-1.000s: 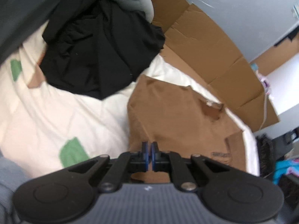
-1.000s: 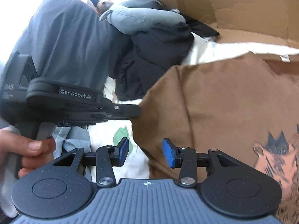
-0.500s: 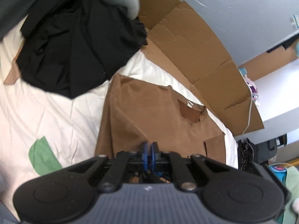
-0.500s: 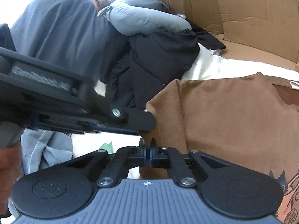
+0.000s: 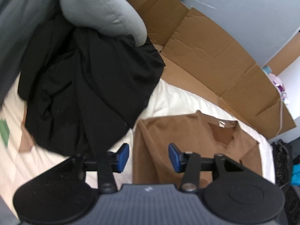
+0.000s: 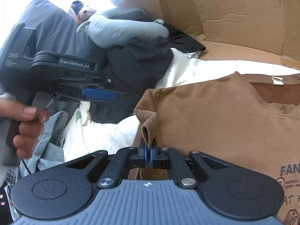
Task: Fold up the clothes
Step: 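Close the right tool on the shirt sleeve edge and fold it inward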
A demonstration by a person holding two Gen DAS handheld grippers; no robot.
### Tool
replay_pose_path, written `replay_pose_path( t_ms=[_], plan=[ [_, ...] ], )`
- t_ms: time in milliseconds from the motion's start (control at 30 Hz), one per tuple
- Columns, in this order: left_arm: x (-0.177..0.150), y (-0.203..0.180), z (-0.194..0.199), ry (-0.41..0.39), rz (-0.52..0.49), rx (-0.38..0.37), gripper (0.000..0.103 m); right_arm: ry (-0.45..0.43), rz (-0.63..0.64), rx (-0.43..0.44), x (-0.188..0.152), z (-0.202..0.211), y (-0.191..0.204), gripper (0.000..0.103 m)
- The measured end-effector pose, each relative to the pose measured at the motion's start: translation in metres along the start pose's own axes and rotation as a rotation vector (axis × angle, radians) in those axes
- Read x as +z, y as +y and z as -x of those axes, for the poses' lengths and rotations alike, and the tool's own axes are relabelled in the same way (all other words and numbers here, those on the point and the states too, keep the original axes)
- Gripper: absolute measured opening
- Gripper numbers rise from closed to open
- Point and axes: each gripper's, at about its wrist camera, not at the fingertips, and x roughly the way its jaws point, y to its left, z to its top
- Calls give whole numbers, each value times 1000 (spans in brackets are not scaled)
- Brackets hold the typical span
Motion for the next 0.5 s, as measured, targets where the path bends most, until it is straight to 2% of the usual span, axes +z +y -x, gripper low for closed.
replay_pose_path(
  t_ms=[233, 500],
  plan=[
    [31, -7, -34, 23, -63, 54, 47, -11, -89, -23, -2, 0, -38, 2],
    [46, -32, -79, 112, -152, 118, 44, -18, -176, -5, -9, -6, -69, 2]
  ],
)
